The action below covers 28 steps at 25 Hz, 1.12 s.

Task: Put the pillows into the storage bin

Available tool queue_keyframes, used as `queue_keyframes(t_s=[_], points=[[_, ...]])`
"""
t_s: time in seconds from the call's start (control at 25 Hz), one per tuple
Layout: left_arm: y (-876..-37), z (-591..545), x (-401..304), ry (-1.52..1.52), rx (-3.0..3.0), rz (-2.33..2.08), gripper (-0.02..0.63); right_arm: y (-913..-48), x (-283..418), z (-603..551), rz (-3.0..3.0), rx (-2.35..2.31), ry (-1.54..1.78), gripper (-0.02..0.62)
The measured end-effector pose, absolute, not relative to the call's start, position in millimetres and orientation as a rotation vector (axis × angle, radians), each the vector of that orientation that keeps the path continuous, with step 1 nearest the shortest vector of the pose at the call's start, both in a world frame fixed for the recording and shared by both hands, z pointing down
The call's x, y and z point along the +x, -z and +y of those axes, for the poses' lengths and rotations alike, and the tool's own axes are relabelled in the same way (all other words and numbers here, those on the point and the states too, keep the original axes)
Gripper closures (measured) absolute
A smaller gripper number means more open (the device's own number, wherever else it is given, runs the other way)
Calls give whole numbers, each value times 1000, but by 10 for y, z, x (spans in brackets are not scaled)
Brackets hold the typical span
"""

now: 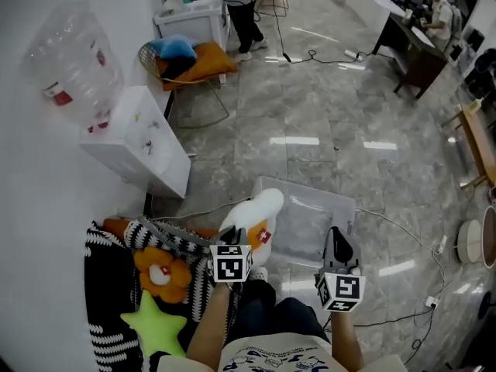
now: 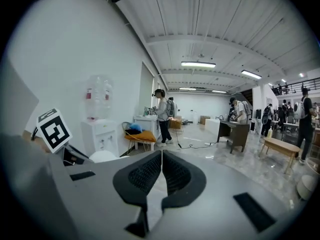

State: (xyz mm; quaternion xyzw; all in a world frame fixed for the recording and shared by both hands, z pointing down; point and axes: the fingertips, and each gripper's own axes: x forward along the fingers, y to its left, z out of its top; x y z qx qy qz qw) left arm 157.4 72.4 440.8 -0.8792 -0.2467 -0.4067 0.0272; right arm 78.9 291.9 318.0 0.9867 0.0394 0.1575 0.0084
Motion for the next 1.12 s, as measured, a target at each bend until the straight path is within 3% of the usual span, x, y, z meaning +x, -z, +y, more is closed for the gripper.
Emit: queue_keyframes(t_s=[0.52,1.12], points=[[-5509,1149,2507,1521,-2567,-752,548,-4084,1542,3340,180,3042,-732,578],[-7662,1810,2984,1794,-2333,-710,546,-5769,2150,3885,162,2998,-1021,578]])
